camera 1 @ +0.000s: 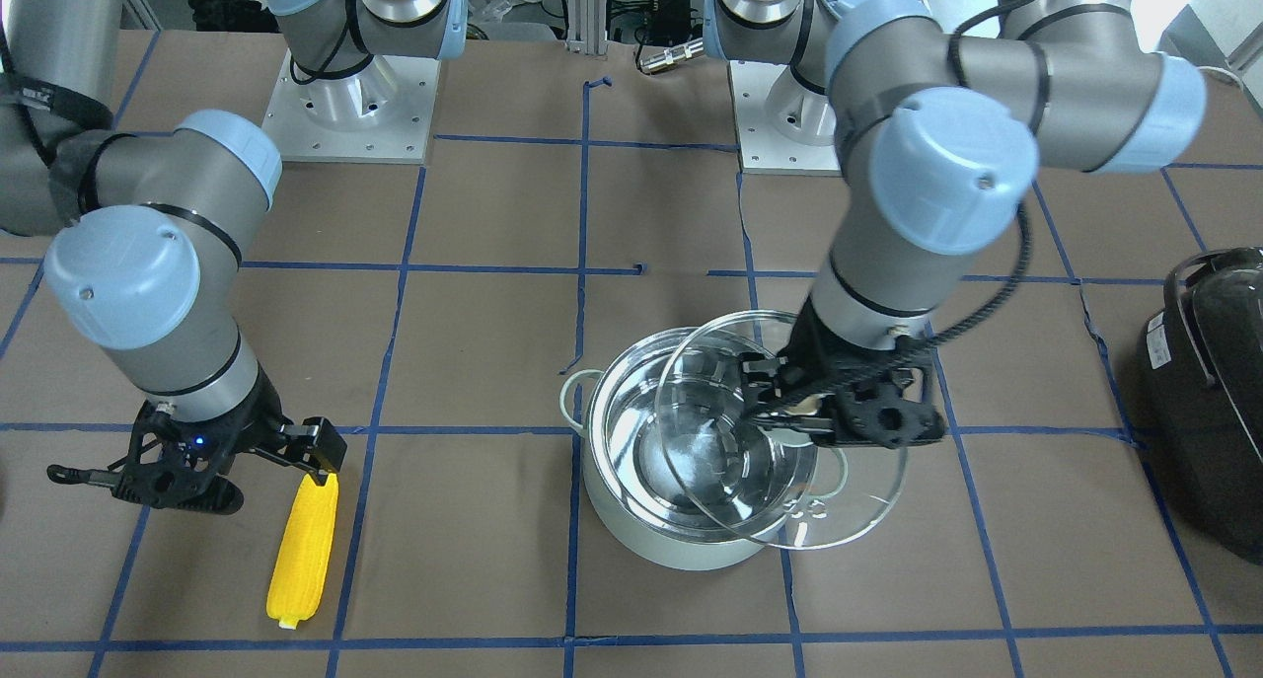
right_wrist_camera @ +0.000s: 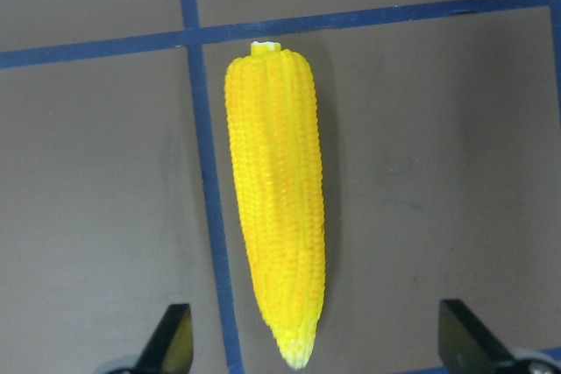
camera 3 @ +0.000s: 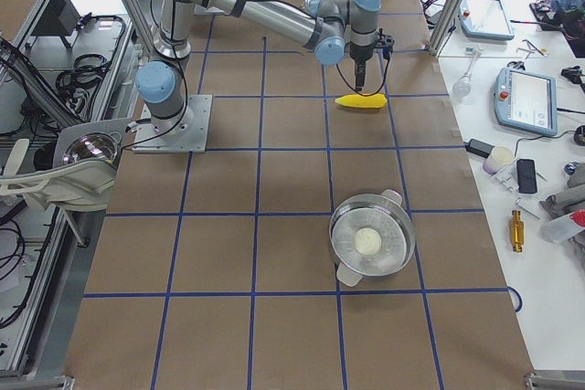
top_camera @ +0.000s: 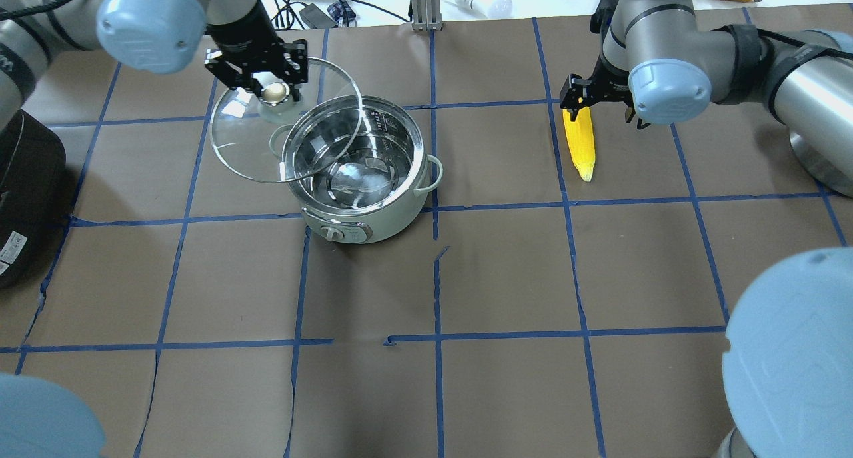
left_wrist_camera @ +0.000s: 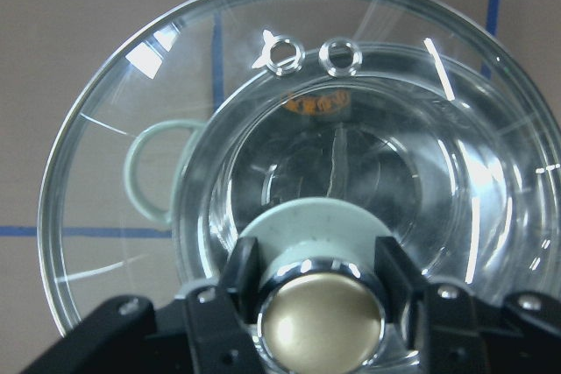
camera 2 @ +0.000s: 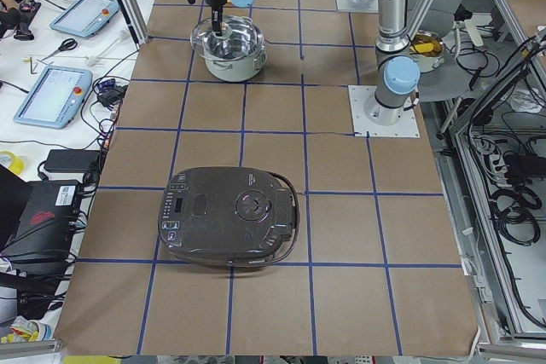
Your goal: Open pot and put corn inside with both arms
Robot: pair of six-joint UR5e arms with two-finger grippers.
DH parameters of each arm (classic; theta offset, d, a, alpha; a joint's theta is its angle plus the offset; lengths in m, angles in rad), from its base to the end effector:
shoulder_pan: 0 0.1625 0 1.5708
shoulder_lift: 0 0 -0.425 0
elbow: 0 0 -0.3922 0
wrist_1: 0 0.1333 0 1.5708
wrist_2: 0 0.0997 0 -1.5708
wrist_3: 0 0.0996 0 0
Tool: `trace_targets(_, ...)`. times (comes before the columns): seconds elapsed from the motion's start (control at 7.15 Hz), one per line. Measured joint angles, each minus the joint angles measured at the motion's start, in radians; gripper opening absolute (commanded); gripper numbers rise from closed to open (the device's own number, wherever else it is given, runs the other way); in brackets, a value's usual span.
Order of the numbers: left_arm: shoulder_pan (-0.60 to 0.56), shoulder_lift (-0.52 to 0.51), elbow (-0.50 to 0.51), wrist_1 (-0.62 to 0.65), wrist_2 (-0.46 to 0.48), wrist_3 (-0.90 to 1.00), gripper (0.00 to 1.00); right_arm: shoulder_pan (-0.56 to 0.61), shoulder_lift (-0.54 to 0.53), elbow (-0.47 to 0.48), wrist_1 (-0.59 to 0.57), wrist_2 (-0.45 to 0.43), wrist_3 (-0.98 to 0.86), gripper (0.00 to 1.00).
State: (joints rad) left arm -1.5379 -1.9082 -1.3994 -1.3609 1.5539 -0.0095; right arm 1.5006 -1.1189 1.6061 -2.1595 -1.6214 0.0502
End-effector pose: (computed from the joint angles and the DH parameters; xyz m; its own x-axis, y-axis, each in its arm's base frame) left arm -0.1141 -0.6356 0.4036 -0.9990 -0.0416 0.0173 -0.0424 0.9981 -0.0437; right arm 0.0830 -0.6488 0.2724 -0.9911 0.1249 0.0452 0.1197 0.9874 -0.1037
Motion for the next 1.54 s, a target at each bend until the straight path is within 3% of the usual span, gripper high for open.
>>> trace_targets(0.56, 0.303, -0.035, -0.080, 0.046, 0.002, 0.360, 0.22, -0.012, 0.123, -0.008, -0.071, 0.056, 0.013, 1.00)
trace_targets(0.7, 0.343, -0.044, -0.135, 0.111, 0.003, 0.405, 0.22, -0.013, 0.137, -0.015, -0.075, 0.068, 0.013, 0.74)
trace_targets(0.84, 0.362, -0.054, -0.204, 0.206, 0.004, 0.433, 0.22, -0.013, 0.146, -0.022, -0.077, 0.069, 0.011, 0.35)
trace_targets(0.98, 0.369, -0.065, -0.266, 0.302, 0.005, 0.456, 0.22, -0.013, 0.150, -0.024, -0.078, 0.068, 0.010, 0.11)
trace_targets(1.12, 0.371, -0.074, -0.302, 0.362, 0.006, 0.480, 0.22, -0.013, 0.151, -0.025, -0.078, 0.064, 0.010, 0.00)
trace_targets(1.54, 0.372, -0.098, -0.332, 0.399, 0.001, 0.519, 0.22, -0.011, 0.117, -0.033, -0.071, 0.070, 0.043, 0.00)
